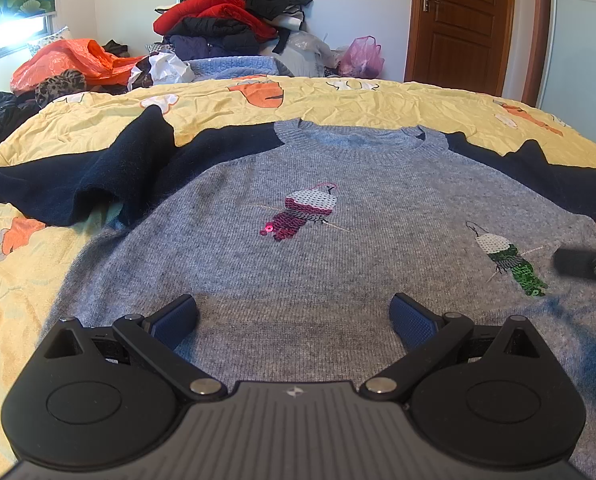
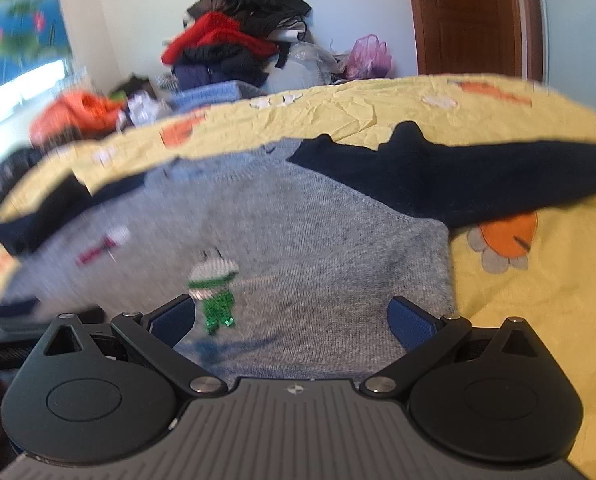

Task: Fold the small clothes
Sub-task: 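Grasp the navy sleeve cuff with the right gripper and lift it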

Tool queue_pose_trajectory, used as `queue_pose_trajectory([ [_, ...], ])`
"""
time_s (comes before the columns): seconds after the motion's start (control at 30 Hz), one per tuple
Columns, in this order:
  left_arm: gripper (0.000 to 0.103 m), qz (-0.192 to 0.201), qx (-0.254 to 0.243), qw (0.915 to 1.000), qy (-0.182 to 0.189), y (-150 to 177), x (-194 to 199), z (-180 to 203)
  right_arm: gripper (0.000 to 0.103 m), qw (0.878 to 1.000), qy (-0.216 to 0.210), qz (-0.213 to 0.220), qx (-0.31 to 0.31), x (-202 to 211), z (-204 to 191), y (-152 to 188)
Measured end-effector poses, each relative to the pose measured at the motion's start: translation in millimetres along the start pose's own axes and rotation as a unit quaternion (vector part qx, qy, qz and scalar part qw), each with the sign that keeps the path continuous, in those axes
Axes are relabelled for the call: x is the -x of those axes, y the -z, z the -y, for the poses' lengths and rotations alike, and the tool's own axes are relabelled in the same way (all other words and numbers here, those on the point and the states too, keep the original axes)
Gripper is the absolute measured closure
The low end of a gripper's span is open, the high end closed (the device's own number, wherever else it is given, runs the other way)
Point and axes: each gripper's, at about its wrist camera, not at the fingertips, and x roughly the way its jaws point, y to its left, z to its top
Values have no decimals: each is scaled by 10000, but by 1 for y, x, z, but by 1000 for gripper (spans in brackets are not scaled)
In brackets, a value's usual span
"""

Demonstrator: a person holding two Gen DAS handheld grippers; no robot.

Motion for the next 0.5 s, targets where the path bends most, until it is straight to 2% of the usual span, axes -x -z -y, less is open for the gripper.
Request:
queue_pose_trajectory([
  [0.07,0,0,-2,10000,-1,0,0,0,1,9960,-364,261,-777,9,30,-12],
  [0.17,0,1,1,10000,-1,0,0,0,1,9749,-759,839,-1920,25,83,-27],
  [0.27,0,1,0,10000,-2,0,0,0,5,9544,-676,1182,-2657,34,137,-41],
  [0.4,0,1,1,10000,-2,0,0,0,9,9277,-404,1723,-3287,46,207,-55],
  [0.5,0,1,0,10000,-3,0,0,0,15,9107,-220,1925,-3649,42,256,-67],
])
